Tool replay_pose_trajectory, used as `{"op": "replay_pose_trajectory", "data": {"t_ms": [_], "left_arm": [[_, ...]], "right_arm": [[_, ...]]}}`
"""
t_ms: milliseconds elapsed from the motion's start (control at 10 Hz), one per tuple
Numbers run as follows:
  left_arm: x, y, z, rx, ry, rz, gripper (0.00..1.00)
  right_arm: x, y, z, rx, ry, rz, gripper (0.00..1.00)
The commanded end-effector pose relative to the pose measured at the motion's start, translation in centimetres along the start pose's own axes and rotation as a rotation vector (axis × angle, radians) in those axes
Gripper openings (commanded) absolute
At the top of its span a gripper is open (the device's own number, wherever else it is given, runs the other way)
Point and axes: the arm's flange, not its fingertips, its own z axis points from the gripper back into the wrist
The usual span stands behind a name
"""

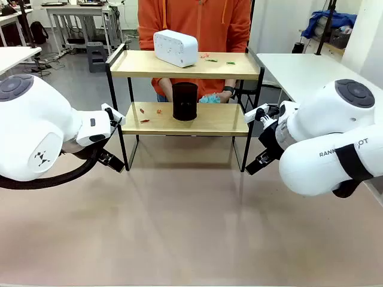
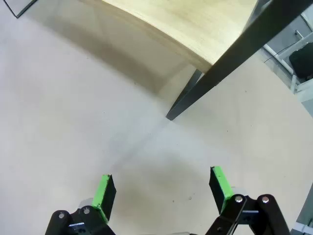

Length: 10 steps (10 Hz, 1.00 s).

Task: Clean the shelf.
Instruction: Pick up the Duster from the human.

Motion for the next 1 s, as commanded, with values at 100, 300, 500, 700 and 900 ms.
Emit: {"op": "replay_pose_trajectory", "data": {"t_ms": [100,300,500,700,900], "left_arm": [[0.01,0.0,0.01,0.0,0.0,0.0,1.0],[0.01,0.0,0.01,0.0,0.0,0.0,1.0],[0.01,0.0,0.01,0.0,0.0,0.0,1.0],[0.01,0.0,0.01,0.0,0.0,0.0,1.0],[0.01,0.0,0.01,0.0,0.0,0.0,1.0]], "right_arm": [[0.0,0.0,0.0,0.0,0.0,0.0,1.0],[0.0,0.0,0.0,0.0,0.0,0.0,1.0],[0.0,0.0,0.0,0.0,0.0,0.0,1.0],[0.0,0.0,0.0,0.0,0.0,0.0,1.0],[0.0,0.0,0.0,0.0,0.0,0.0,1.0]]}}
